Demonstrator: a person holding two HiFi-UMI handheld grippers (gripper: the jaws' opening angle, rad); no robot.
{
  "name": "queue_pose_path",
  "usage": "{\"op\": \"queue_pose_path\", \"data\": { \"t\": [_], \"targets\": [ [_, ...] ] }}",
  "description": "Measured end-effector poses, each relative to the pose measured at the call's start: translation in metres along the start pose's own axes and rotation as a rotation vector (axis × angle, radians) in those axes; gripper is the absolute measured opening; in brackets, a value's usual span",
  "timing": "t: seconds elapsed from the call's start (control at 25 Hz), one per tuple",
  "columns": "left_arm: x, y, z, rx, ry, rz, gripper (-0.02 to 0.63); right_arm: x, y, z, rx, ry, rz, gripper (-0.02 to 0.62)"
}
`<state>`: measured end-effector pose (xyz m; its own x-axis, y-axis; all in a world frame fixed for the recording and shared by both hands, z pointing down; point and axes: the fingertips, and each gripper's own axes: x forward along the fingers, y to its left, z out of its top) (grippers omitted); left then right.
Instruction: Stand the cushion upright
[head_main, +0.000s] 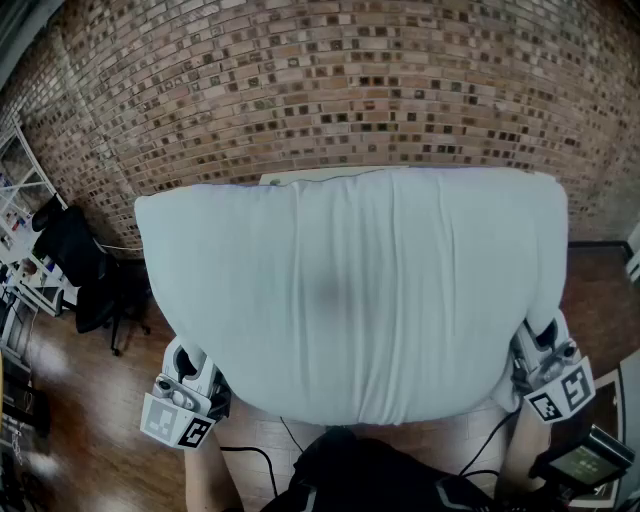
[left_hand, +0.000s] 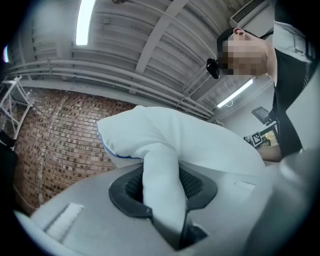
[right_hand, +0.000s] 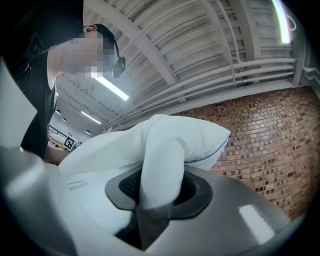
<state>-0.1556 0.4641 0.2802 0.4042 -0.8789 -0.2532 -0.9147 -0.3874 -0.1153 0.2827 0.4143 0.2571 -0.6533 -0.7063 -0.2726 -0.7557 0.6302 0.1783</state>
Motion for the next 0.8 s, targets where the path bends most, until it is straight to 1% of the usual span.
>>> {"op": "queue_pose_path", "data": {
  "t": [0.16,0.32,0.6,0.8],
  "targets": [
    [0.02,0.036,-0.008,-0.005,-0.006,0.011,0.115,0.041,-0.005,-0.011,0.01,0.0,0.003,0.117],
    [0.046,0.075,-0.018,-0.008,-0.003,0.004,0.115,0.085,-0.011,-0.024,0.014,0.009,-0.005,0.117],
    [0.098,0.134,-0.043,-0.018,0.03,-0.001,0.115,0.152,-0.024,-0.05,0.021,0.053,-0.041,0.117],
    [0.129,0.156,-0.066,-0.044,0.056,-0.019,0.115,0.187,-0.041,-0.067,0.032,0.087,-0.045,0.117]
  ]
}}
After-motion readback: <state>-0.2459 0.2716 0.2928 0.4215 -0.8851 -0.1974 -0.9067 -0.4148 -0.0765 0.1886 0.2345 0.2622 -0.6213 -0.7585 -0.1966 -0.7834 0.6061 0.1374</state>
